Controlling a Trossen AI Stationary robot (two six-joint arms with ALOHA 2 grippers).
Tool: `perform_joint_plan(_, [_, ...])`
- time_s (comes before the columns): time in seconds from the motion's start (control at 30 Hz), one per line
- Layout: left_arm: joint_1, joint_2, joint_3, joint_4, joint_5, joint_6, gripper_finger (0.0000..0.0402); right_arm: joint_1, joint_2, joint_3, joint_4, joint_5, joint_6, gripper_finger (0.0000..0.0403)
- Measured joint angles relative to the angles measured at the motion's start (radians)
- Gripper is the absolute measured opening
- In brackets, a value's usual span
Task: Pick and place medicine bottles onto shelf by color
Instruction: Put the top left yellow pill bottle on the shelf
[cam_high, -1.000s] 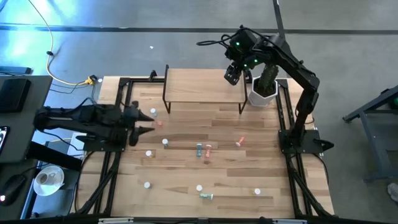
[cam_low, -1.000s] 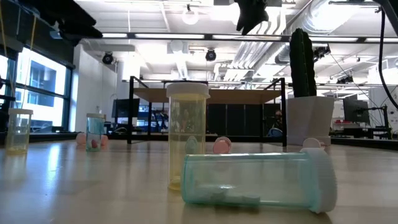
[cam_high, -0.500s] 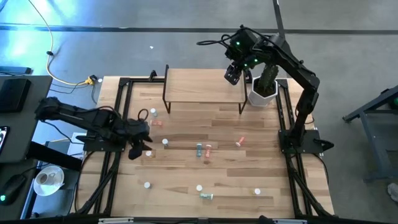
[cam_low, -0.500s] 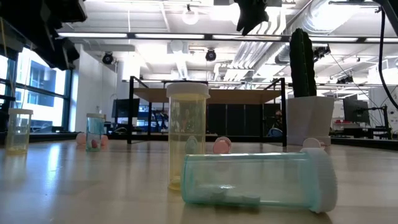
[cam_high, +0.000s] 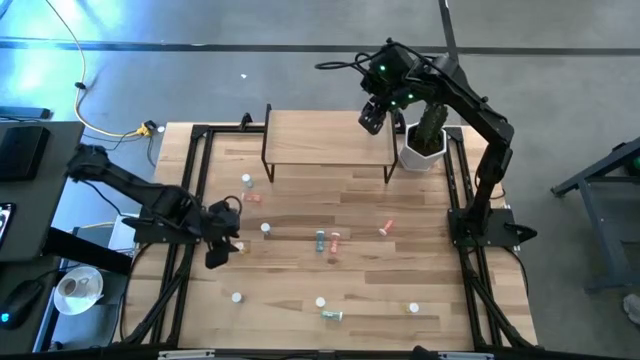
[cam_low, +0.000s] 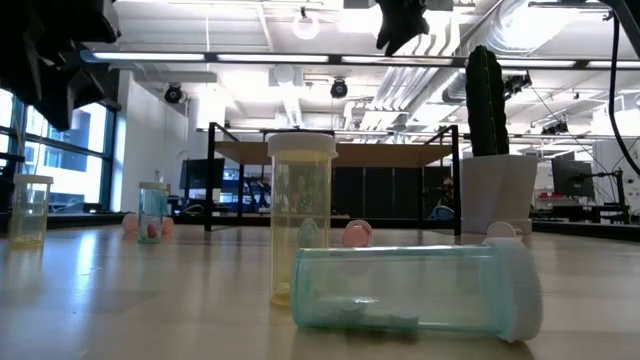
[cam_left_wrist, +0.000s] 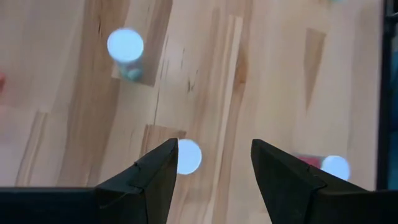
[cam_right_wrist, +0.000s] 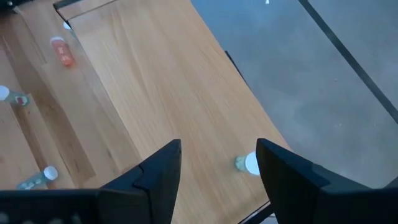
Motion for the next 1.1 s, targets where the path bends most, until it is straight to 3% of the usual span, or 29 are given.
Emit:
perform_joint_plan(0.6, [-0.073, 0.258, -0.001, -0.006, -0.066, -0.098, 0.0195, 0.0, 0.0, 0.0, 0.001, 0.0, 0.0, 0.0199])
perform_joint_plan(0.93, [-0.073, 0.302, -0.001, 0.019, -0.118, -0.101, 0.0194, 0.0, 0.0, 0.0, 0.001, 0.0, 0.0, 0.0199])
perform_joint_plan(1.1, [-0.073, 0.302, -0.001, 0.018, -0.11, -0.106, 0.0171, 0.0, 0.0, 0.0, 0.001, 0.0, 0.0, 0.0199])
